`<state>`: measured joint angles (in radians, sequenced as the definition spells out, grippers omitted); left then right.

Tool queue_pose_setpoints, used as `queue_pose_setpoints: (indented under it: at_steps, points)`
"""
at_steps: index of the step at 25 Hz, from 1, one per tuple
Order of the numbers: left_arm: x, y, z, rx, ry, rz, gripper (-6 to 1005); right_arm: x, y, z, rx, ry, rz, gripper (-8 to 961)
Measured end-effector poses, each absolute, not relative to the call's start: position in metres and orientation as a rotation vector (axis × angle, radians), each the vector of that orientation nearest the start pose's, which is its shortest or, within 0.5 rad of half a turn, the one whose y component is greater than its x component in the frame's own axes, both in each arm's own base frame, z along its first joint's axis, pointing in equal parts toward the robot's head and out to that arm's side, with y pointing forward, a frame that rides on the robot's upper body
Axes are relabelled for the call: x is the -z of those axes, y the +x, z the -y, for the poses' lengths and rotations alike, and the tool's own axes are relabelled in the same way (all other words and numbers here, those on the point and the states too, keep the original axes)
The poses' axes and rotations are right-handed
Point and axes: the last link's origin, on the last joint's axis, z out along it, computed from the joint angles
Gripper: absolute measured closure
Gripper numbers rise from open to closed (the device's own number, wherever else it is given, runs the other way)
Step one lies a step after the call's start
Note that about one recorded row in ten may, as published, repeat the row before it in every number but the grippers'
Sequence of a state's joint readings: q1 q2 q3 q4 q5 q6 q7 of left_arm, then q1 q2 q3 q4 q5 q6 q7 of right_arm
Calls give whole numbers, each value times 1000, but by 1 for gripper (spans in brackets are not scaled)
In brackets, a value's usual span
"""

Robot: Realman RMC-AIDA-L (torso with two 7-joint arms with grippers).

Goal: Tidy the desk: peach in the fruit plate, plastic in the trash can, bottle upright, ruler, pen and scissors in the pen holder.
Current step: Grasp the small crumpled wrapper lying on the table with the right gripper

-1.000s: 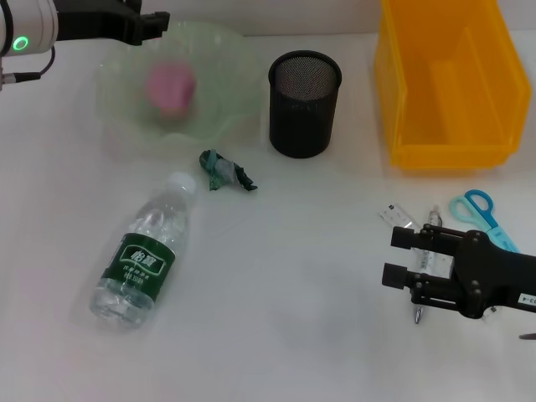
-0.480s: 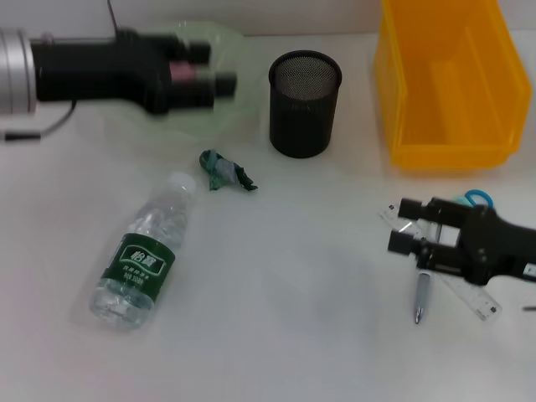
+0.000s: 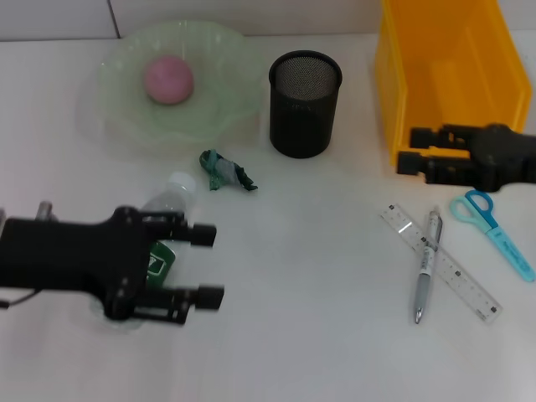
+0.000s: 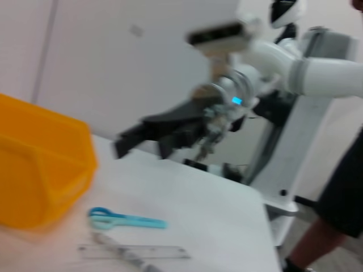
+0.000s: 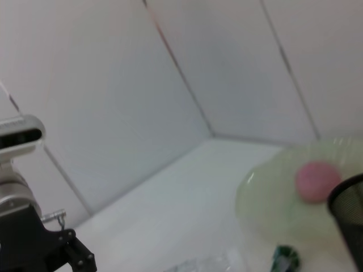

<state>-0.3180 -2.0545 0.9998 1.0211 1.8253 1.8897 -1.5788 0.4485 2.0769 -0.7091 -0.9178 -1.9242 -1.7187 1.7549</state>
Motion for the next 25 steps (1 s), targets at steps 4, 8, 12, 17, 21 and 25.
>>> queue_pose_setpoints:
  at_steps: [4, 8, 12, 17, 21, 25]
  points:
    - [-27, -243, -248, 792, -3097, 493, 216, -40, 209, -337, -568, -2828, -950, 255]
    - [-23, -250, -245, 803, -3098, 548, 217, -25, 160, -355, -172, -2916, -914, 255]
    - [-22, -252, -247, 807, -3084, 567, 218, -13, 138, -364, 9, -2913, -872, 255]
    - [-21, -254, -250, 772, -3068, 578, 219, 10, 105, -379, 175, -2870, -746, 254]
    - [-16, -263, -256, 620, -3086, 595, 221, 20, 95, -384, 182, -2856, -717, 254]
    - [-13, -263, -257, 584, -3094, 603, 222, 40, 84, -391, 213, -2845, -706, 254]
